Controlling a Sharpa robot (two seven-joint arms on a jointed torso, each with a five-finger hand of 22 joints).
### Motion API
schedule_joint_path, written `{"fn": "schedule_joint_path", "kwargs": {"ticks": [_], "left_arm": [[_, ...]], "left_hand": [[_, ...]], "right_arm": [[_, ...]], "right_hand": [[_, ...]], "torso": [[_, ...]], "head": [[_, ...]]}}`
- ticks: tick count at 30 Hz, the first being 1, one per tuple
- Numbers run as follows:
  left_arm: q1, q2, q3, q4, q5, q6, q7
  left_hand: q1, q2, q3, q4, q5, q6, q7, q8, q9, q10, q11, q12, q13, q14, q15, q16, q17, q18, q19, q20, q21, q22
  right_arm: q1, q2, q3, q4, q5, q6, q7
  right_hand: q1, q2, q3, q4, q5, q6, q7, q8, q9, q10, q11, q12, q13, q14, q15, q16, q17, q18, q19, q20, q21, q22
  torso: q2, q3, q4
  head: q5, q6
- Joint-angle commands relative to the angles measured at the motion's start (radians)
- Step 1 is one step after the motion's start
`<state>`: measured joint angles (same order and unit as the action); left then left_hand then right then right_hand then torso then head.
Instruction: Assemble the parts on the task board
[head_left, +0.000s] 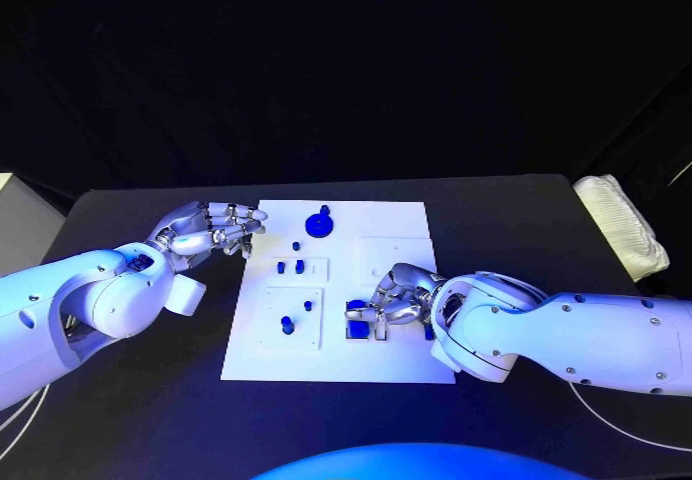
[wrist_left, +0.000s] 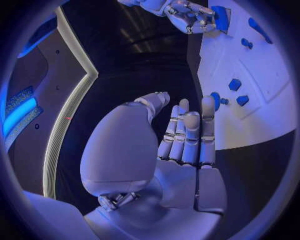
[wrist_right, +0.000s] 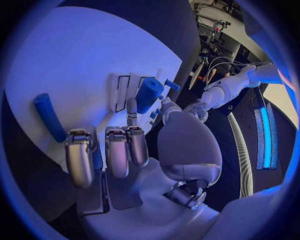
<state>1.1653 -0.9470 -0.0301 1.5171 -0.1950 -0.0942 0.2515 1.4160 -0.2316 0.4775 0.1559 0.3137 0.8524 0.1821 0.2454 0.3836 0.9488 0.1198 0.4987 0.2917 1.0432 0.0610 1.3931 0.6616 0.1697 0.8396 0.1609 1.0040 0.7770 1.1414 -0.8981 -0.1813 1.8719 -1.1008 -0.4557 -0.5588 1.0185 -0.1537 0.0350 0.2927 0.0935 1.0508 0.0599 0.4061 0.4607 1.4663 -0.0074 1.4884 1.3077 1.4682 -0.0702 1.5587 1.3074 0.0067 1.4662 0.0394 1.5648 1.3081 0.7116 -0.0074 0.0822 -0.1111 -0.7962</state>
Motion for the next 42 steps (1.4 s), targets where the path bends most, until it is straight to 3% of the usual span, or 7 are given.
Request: {"fn": "schedule_joint_path", "kwargs": {"ticks": [1, 4, 9, 17, 28, 37, 42], "left_arm": [[0.000, 0.001, 0.001, 0.003, -0.001, 0.015, 0.003], [0.000, 0.000, 0.001, 0.003, -0.001, 0.015, 0.002], [0.000, -0.001, 0.001, 0.003, -0.001, 0.015, 0.002], [0.000, -0.001, 0.001, 0.002, -0.001, 0.015, 0.001], [0.000, -0.001, 0.001, -0.001, -0.002, 0.015, 0.000], [0.000, 0.002, 0.001, -0.003, 0.002, 0.018, -0.003], [0.000, 0.003, 0.001, -0.004, 0.003, 0.018, -0.004]], "left_hand": [[-0.002, 0.008, -0.004, 0.000, 0.002, -0.006, 0.001, 0.004, -0.002, -0.007, 0.000, 0.005, 0.001, 0.004, -0.002, 0.005, -0.001, 0.014, 0.002, 0.001, -0.005, -0.001], [-0.002, 0.008, -0.004, 0.001, 0.002, -0.007, 0.002, 0.004, -0.002, -0.009, 0.000, 0.006, 0.002, 0.004, -0.002, 0.005, -0.001, 0.014, 0.002, 0.001, -0.005, -0.001], [-0.002, 0.008, -0.004, 0.001, 0.002, -0.007, 0.002, 0.004, -0.002, -0.009, 0.000, 0.006, 0.002, 0.004, -0.002, 0.005, -0.001, 0.014, 0.002, 0.001, -0.005, -0.001], [-0.002, 0.008, -0.004, 0.001, 0.002, -0.007, 0.002, 0.004, -0.002, -0.009, 0.000, 0.006, 0.002, 0.004, -0.002, 0.005, -0.001, 0.014, 0.002, 0.001, -0.005, -0.001], [0.001, 0.012, -0.001, 0.001, 0.003, -0.009, 0.002, 0.004, -0.002, -0.014, 0.001, 0.010, 0.004, 0.004, -0.001, 0.006, -0.001, 0.014, 0.003, 0.001, -0.005, -0.001], [0.005, 0.014, 0.001, 0.000, 0.004, -0.011, 0.003, 0.004, -0.003, -0.018, 0.001, 0.015, 0.007, 0.003, -0.001, 0.006, -0.001, 0.014, 0.004, 0.001, -0.005, 0.000], [0.004, 0.014, 0.001, 0.000, 0.003, -0.011, 0.003, 0.004, -0.003, -0.020, 0.002, 0.016, 0.007, 0.003, -0.001, 0.006, -0.002, 0.014, 0.004, 0.001, -0.005, 0.000]], "right_arm": [[-0.001, 0.000, 0.000, 0.000, -0.050, 0.019, -0.020], [-0.001, -0.001, 0.000, 0.001, -0.058, 0.022, -0.023], [-0.002, -0.005, 0.000, 0.005, -0.063, 0.028, -0.018], [-0.003, -0.022, 0.000, 0.026, -0.057, 0.022, 0.027], [-0.003, -0.062, 0.000, 0.061, -0.049, 0.031, 0.097], [-0.008, -0.049, 0.000, 0.048, -0.054, 0.038, 0.084], [-0.009, -0.037, 0.000, 0.038, -0.041, 0.028, 0.064]], "right_hand": [[-0.004, 0.020, -0.082, 0.003, -0.032, -0.008, 0.002, 0.007, 0.002, 0.067, -0.005, -0.006, 0.212, 0.096, -0.005, 0.002, 0.236, -0.007, 0.105, -0.007, 0.006, 0.263], [-0.005, 0.025, -0.126, 0.003, -0.039, -0.010, 0.002, 0.009, 0.002, 0.067, -0.004, -0.008, 0.211, 0.096, -0.005, 0.002, 0.235, -0.007, 0.105, -0.007, 0.006, 0.263], [-0.005, 0.026, -0.131, 0.003, -0.039, -0.010, 0.002, 0.009, 0.002, 0.066, -0.004, -0.010, 0.210, 0.096, -0.004, 0.001, 0.233, -0.007, 0.105, -0.007, 0.006, 0.263], [0.051, 0.053, -0.141, -0.001, -0.018, -0.012, 0.002, 0.011, 0.002, 0.068, -0.004, -0.008, 0.213, 0.096, -0.004, 0.001, 0.235, -0.007, 0.105, -0.007, 0.006, 0.263], [0.121, 0.044, -0.160, -0.002, 0.034, 0.000, -0.004, 0.024, 0.004, 0.075, -0.009, 0.006, 0.222, 0.100, -0.008, 0.007, 0.250, -0.007, 0.105, -0.010, 0.006, 0.263], [0.189, 0.030, -0.115, -0.003, 0.029, 0.023, -0.016, 0.051, 0.024, 0.073, -0.020, -0.001, 0.218, 0.101, -0.017, 0.009, 0.255, -0.007, 0.105, -0.017, 0.006, 0.263], [0.198, 0.043, -0.099, -0.002, 0.028, 0.030, -0.021, 0.062, 0.036, 0.075, -0.024, 0.002, 0.221, 0.101, -0.020, 0.010, 0.257, -0.007, 0.105, -0.020, 0.006, 0.263]], "torso": [[0.000, 0.0000, 0.0005], [0.000, 0.0001, 0.0002], [0.000, 0.0002, -0.0001], [0.000, 0.0008, 0.0003], [0.000, 0.0009, -0.0013], [-0.002, 0.0005, 0.0004], [-0.001, -0.0007, 0.0003]], "head": [[-0.001, 0.000], [-0.001, 0.001], [-0.001, 0.001], [-0.001, 0.002], [0.003, 0.001], [0.002, 0.004], [0.000, 0.005]]}}
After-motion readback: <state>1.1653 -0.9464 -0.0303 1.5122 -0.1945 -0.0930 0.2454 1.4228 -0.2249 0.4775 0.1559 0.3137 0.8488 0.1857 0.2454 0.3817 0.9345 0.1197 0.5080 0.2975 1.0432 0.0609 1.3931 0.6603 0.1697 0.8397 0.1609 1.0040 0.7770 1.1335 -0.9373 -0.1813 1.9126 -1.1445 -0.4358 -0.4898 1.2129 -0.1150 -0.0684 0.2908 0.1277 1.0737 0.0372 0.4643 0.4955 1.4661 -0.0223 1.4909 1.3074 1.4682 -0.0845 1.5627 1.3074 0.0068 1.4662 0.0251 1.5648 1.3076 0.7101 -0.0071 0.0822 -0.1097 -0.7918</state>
